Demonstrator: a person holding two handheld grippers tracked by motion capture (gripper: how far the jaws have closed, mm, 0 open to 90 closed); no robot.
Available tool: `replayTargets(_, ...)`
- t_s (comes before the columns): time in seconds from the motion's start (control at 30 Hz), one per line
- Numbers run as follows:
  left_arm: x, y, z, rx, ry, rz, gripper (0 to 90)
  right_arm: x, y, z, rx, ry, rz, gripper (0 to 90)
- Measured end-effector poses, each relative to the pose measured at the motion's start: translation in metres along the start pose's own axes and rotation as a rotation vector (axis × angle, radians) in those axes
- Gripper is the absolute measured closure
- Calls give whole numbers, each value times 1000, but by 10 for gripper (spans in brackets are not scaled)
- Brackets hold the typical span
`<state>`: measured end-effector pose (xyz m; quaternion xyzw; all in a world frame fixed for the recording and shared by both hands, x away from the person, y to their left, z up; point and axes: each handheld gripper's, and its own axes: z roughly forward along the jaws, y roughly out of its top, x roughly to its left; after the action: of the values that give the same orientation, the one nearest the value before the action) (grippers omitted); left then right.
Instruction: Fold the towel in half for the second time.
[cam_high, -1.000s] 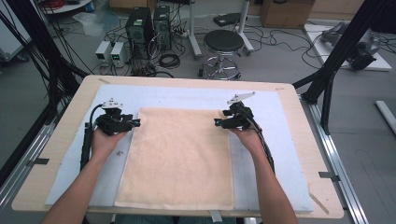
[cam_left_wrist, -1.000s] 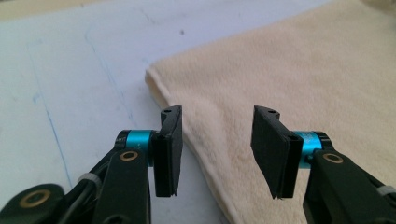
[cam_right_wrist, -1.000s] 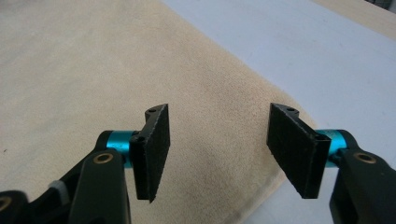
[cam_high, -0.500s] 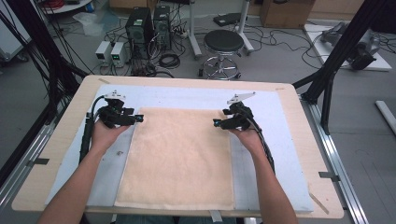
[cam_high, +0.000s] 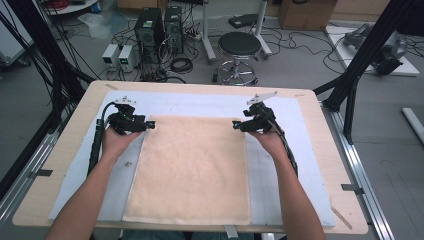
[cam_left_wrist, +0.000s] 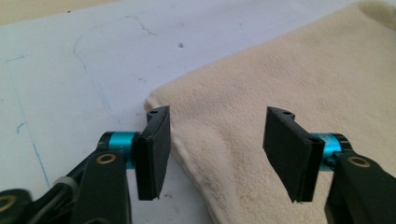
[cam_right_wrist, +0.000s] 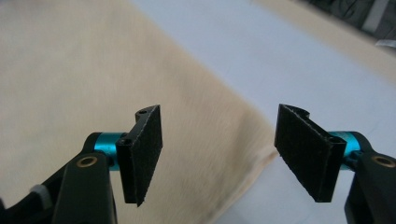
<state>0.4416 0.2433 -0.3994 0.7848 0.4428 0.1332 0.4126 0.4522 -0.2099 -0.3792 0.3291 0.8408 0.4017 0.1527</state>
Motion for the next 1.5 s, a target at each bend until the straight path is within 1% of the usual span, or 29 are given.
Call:
replayTargets(0.03, 1, 3, -1, -3, 7, -1, 395, -2, 4, -3, -1, -1, 5, 313)
replayTargets(0.07, 2, 5, -1, -9, 14, 6, 392, -3, 6, -3, 12, -14, -6, 312)
replayTargets(0.1, 2, 7, -1, -18, 15, 9, 386, -5, 6, -3, 10, -23, -11, 312)
replayTargets(0.13, 3, 7, 0, -22, 26, 20, 387, -7, 5, -1, 14, -22, 4, 309)
replayTargets(0.23, 5, 5, 5, -11, 48, 36, 395, -13, -4, 11, 75, -14, 29, 274)
replayTargets(0.27, 7, 4, 7, -17, 50, 33, 395, -14, -7, 14, 84, -11, 34, 274)
replayTargets(0.3, 10, 3, 9, -21, 49, 21, 397, -15, -9, 16, 95, -10, 42, 274)
replayTargets(0.37, 13, 1, 14, -23, 57, -1, 398, -18, -15, 20, 94, -12, 52, 274)
replayTargets(0.43, 16, -1, 20, -21, 64, -21, 398, -23, -21, 24, 99, -8, 81, 273)
replayTargets(0.53, 18, -6, 32, -19, 52, -83, 393, -27, -31, 32, 118, -3, 108, 274)
replayTargets(0.57, 18, -8, 36, -14, 58, -89, 392, -28, -34, 34, 122, -1, 121, 276)
replayTargets(0.63, 16, -10, 44, 30, 96, -73, 393, -28, -38, 39, 121, 11, 137, 283)
replayTargets(0.67, 15, -11, 47, 40, 104, -78, 399, -28, -40, 42, 130, 23, 139, 288)
replayTargets(0.73, 12, -11, 48, 39, 127, -79, 414, -25, -41, 44, 121, 4, 126, 304)
replayTargets(0.77, 11, -10, 48, 42, 128, -82, 424, -25, -41, 45, 120, 4, 128, 322)
replayTargets(0.8, 11, -10, 47, 41, 92, -86, 465, -25, -40, 44, 123, 3, 133, 359)
replayTargets(0.83, 10, -10, 47, 44, 64, -86, 567, -24, -39, 45, 123, 17, 125, 405)
replayTargets(0.9, 6, -10, 49, 50, 80, -63, 594, -19, -37, 47, 128, 27, 107, 466)
replayTargets(0.93, 6, -10, 48, 53, 53, -62, 637, -17, -36, 48, 126, 29, 99, 490)
replayTargets(0.97, 6, -10, 48, 54, 29, -83, 722, -17, -36, 48, 127, 33, 108, 535)
replayTargets(1.0, 7, -10, 48, 53, 22, -93, 739, -17, -35, 48, 128, 51, 119, 620)
replayTargets(1.03, 7, -11, 48, 53, 8, -96, 771, -17, -35, 48, 129, 88, 127, 700)
replayTargets(1.07, 7, -11, 47, 55, 5, -95, 787, -16, -34, 48, 130, 106, 119, 743)
replayTargets(1.1, 7, -11, 46, 56, 2, -94, 800, -14, -33, 48, 132, 110, 111, 773)
replayTargets(1.2, 8, -10, 42, 44, -1, -90, 815, -12, -30, 45, 134, 129, 79, 810)
replayTargets(1.23, 8, -9, 40, 35, -4, -83, 817, -11, -29, 44, 133, 134, 80, 814)
replayTargets(1.33, 6, -4, 30, -3, -5, -65, 819, -11, -26, 37, 114, 129, 58, 817)
replayTargets(1.4, 4, -1, 23, -34, -8, -55, 819, -11, -22, 30, 84, 131, 57, 821)
replayTargets(1.5, 2, 3, 10, -65, -13, -28, 820, -8, -16, 19, 38, 129, 49, 822)
